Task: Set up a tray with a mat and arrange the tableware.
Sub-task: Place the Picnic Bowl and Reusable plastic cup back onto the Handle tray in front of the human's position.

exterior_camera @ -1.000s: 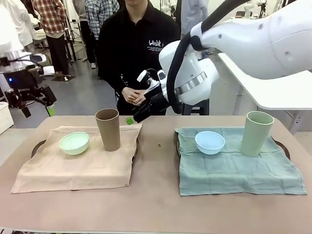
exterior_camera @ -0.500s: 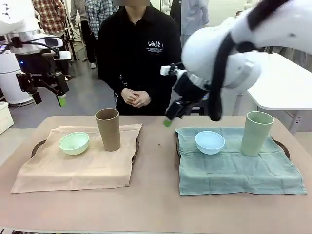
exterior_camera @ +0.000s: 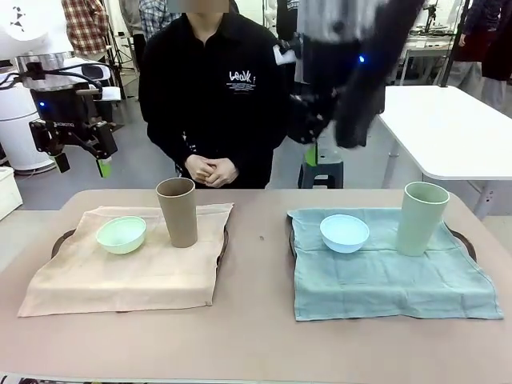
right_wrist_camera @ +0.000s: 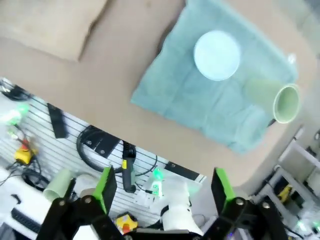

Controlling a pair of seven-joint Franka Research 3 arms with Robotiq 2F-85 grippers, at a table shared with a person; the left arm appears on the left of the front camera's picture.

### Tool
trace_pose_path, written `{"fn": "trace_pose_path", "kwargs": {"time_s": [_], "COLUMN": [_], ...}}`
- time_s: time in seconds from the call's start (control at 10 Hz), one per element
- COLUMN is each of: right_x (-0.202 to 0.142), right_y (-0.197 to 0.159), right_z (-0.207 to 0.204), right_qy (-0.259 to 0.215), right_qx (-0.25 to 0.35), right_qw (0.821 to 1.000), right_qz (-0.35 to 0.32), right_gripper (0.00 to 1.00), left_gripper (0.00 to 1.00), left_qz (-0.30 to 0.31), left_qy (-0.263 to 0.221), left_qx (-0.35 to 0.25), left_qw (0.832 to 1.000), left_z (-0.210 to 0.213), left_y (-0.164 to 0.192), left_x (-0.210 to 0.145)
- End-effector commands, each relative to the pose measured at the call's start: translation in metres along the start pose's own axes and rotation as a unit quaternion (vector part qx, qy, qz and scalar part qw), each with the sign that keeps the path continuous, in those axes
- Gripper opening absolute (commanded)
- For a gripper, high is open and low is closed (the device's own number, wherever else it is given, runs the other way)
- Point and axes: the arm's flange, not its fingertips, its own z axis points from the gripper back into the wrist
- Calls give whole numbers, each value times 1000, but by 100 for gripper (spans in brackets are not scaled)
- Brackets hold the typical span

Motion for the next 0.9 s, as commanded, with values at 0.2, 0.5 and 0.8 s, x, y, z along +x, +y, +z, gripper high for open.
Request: {"fn": "trace_pose_path", "kwargs": {"time_s": [0.2,0.5,0.8], "right_x": [15,15,15], "right_y": [-37,-37,-37], "right_z": [-51,-51,-51], "right_qy": [-36,-36,-36], "right_qx": [34,34,34], "right_qw": [998,998,998], "right_qz": [45,45,45], "right_gripper": [100,100,100], "left_gripper": [100,100,100], "left_qz": [-10,-10,-10], "left_qy": [-6,-6,-6], "left_qx": [-7,-7,-7], "left_qw": [1000,1000,1000], "left_z": [2,2,2], "left_y": [2,2,2], "left_x": [1,1,1]}}
